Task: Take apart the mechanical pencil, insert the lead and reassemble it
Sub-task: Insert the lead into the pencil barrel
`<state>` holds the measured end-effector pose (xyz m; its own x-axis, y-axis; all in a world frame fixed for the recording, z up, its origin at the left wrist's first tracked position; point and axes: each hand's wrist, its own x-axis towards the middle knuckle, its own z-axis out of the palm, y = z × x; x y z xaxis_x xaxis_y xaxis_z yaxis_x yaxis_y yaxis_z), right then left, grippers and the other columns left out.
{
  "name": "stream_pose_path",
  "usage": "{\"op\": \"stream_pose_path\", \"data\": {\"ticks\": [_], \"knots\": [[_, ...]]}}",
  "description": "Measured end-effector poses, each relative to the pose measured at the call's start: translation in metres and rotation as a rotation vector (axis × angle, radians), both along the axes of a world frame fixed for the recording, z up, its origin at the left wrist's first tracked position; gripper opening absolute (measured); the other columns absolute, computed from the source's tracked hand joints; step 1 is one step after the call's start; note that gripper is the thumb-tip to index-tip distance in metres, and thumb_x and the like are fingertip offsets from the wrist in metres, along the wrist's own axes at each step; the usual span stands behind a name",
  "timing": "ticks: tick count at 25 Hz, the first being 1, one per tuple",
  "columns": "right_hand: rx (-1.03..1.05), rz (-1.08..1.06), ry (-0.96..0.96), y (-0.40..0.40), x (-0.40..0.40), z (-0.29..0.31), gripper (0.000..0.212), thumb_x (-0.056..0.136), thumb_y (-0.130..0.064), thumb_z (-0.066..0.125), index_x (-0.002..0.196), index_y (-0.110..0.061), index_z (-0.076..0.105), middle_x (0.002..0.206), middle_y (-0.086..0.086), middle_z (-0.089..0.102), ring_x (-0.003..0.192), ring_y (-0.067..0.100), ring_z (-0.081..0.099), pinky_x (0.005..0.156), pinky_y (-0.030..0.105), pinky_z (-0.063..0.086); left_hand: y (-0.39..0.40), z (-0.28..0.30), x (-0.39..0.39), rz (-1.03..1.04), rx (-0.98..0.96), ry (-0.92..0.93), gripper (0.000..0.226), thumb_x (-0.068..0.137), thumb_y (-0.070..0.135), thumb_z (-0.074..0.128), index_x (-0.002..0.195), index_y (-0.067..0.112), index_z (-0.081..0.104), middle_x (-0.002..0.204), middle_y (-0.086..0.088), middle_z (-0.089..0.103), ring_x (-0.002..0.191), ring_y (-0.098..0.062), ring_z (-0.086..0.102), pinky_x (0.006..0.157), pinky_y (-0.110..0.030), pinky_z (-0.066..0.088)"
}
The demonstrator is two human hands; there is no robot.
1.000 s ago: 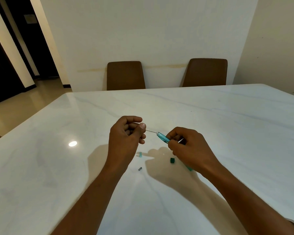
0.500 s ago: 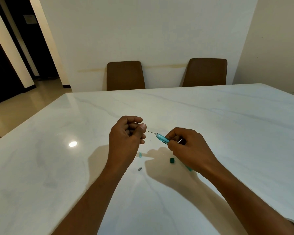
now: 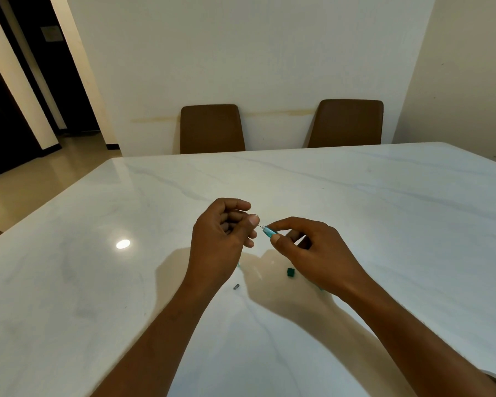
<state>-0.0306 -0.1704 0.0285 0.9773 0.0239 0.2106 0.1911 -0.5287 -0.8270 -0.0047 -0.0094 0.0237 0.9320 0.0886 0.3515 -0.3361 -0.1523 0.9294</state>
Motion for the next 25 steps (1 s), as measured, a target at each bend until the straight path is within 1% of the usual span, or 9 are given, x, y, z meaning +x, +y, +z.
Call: {"op": "stream_pose_path", "data": {"ticks": [3,4,6,8,11,13,15,19,25], "knots": [[-0.002,-0.002,0.001,0.0001,0.0004,-0.0008,0.013,0.091,-0.033,0.06,0.098,-0.037,0.069,0.082,-0.003,0.068,0.047,0.005,0.061,0.043,0.006,0.041,-0.0003,0.0004,0.0006,-0.042,-0.066,0.044,0.018,0.083,0.007,0.069,0.098,0.015,0.064,0.079,-0.006,0.073,0.065,-0.017,0.071,0.063,-0.025,0.059],[0.002,0.001,0.007,0.0003,0.0005,-0.0011,0.012,0.091,-0.032,0.059,0.095,-0.038,0.068,0.081,-0.004,0.068,0.052,0.01,0.065,0.044,0.008,0.044,-0.0004,0.0004,0.0004,-0.053,-0.082,0.058,0.019,0.083,0.007,0.069,0.099,0.014,0.064,0.08,-0.007,0.074,0.066,-0.019,0.071,0.065,-0.027,0.059],[0.012,0.011,0.025,0.0006,0.0013,-0.0026,0.012,0.091,-0.029,0.059,0.094,-0.037,0.067,0.082,-0.005,0.068,0.06,0.016,0.069,0.051,0.017,0.052,-0.0007,0.0001,-0.0003,-0.081,-0.114,0.078,0.02,0.082,0.007,0.07,0.1,0.013,0.064,0.081,-0.008,0.076,0.068,-0.023,0.072,0.069,-0.031,0.06],[0.028,0.027,0.045,0.0005,0.002,-0.0042,0.012,0.092,-0.027,0.058,0.096,-0.035,0.066,0.084,-0.006,0.069,0.064,0.016,0.07,0.055,0.025,0.056,-0.0011,-0.0005,-0.0007,-0.102,-0.13,0.084,0.019,0.081,0.007,0.071,0.098,0.013,0.065,0.083,-0.008,0.077,0.07,-0.026,0.073,0.071,-0.033,0.061],[0.074,0.05,0.078,-0.0008,0.0031,-0.0051,0.014,0.093,-0.027,0.056,0.1,-0.03,0.068,0.084,-0.006,0.071,0.063,0.013,0.07,0.056,0.026,0.058,-0.0018,-0.0004,-0.0009,-0.103,-0.121,0.085,0.018,0.081,0.007,0.071,0.096,0.015,0.065,0.086,-0.009,0.076,0.071,-0.025,0.073,0.071,-0.033,0.06],[0.116,0.076,0.1,-0.0017,0.0034,-0.0042,0.017,0.094,-0.026,0.056,0.103,-0.025,0.07,0.081,-0.005,0.072,0.061,0.012,0.067,0.057,0.028,0.057,-0.0017,-0.0001,-0.0014,-0.096,-0.121,0.082,0.017,0.081,0.007,0.071,0.095,0.015,0.065,0.087,-0.01,0.076,0.071,-0.024,0.073,0.071,-0.033,0.06],[0.195,0.115,0.13,-0.0022,0.0028,-0.0023,0.018,0.095,-0.022,0.055,0.102,-0.021,0.071,0.079,-0.002,0.072,0.058,0.012,0.064,0.054,0.029,0.053,-0.0012,0.0001,-0.002,-0.09,-0.117,0.082,0.018,0.081,0.009,0.071,0.096,0.015,0.065,0.088,-0.01,0.076,0.071,-0.023,0.073,0.072,-0.033,0.06],[0.341,0.192,0.193,-0.0043,0.0015,0.0008,0.023,0.097,-0.015,0.051,0.103,-0.021,0.072,0.077,0.004,0.071,0.053,0.016,0.058,0.047,0.028,0.044,-0.0005,0.0005,-0.0014,-0.082,-0.128,0.104,0.017,0.081,0.012,0.071,0.096,0.016,0.065,0.087,-0.009,0.076,0.071,-0.022,0.074,0.074,-0.033,0.06],[0.37,0.223,0.217,-0.0045,0.0029,0.0016,0.024,0.097,-0.014,0.051,0.107,-0.025,0.07,0.076,0.005,0.071,0.052,0.02,0.054,0.046,0.028,0.039,0.0012,0.0019,-0.0006,-0.093,-0.261,0.133,0.014,0.081,0.01,0.07,0.094,0.012,0.065,0.08,-0.006,0.077,0.074,-0.022,0.074,0.07,-0.028,0.06]]}}
